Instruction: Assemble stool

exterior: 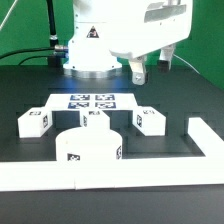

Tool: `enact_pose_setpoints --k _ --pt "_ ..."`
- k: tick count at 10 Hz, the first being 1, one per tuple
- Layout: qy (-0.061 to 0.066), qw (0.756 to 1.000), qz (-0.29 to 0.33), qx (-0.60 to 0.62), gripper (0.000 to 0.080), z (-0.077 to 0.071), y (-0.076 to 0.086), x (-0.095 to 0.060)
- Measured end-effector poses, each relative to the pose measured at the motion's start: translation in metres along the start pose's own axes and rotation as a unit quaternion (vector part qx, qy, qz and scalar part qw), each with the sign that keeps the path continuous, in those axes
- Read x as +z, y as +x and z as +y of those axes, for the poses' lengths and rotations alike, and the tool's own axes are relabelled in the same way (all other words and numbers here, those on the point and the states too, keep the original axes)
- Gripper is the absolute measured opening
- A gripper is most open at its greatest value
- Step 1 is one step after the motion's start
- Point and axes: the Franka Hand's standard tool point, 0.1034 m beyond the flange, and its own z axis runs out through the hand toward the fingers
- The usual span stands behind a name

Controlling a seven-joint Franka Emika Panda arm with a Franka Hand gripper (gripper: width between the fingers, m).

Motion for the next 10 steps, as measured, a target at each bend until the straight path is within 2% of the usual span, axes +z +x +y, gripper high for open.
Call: enact_pose_setpoints --k 6,8,10 --pt "0.001 1.0 0.0 -0.002 0.0649 0.001 -0.002 0.001" --pt "0.01 1.0 -0.012 0.004 0.0649 0.026 -0.043 0.015" --pt "0.007 1.0 -0.013 0.006 0.0649 0.037 -0.057 0.036"
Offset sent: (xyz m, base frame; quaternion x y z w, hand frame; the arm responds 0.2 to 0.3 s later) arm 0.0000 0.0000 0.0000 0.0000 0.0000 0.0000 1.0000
